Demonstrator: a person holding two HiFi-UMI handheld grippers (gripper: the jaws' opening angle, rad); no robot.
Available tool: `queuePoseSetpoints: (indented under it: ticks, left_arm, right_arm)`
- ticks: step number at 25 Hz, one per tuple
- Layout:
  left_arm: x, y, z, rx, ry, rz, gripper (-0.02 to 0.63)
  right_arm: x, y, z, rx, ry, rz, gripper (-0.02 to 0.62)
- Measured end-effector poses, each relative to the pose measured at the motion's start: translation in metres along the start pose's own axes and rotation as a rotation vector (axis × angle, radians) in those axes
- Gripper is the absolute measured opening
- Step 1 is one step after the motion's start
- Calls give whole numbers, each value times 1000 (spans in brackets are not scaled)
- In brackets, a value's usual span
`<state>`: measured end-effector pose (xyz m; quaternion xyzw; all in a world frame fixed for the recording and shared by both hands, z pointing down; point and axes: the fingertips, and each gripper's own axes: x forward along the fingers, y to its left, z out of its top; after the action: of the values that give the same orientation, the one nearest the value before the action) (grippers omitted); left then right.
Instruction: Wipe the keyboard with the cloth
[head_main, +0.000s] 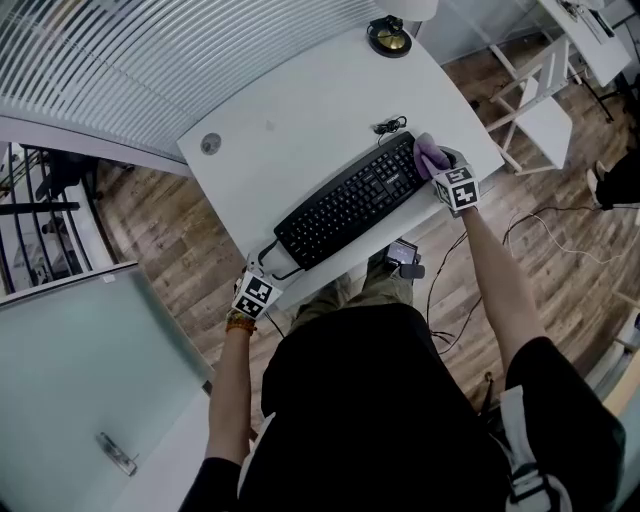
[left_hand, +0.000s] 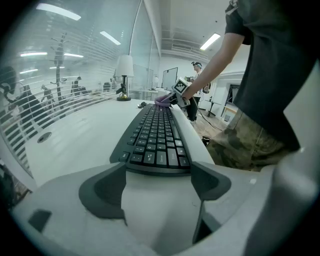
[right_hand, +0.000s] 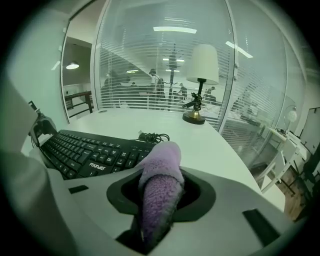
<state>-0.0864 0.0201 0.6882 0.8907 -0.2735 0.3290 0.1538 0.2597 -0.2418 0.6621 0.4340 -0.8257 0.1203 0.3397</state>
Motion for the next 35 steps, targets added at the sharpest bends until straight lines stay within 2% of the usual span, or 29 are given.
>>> queuePoseSetpoints:
  ticks: [3,11,17,30,35]
  left_arm:
    - [0,-1,-1,-5,9,0,402]
    - [1,0,0,-5,4,2,402]
    - [1,0,0,-1,-2,-1,402]
    - [1,-1,-3,0,-18,-6,403]
    - [2,-1,-6,0,-22,-7,403]
  right_arm:
    - [0,8,-3,17,-23,-26,109]
    - [0,25,-1,-14,-29,-32,91]
    - [-1,42,-1,23,-33,-26,88]
    - [-2,76,4,35,-38,22,87]
    - [-4,104,8,17,-45,64,87]
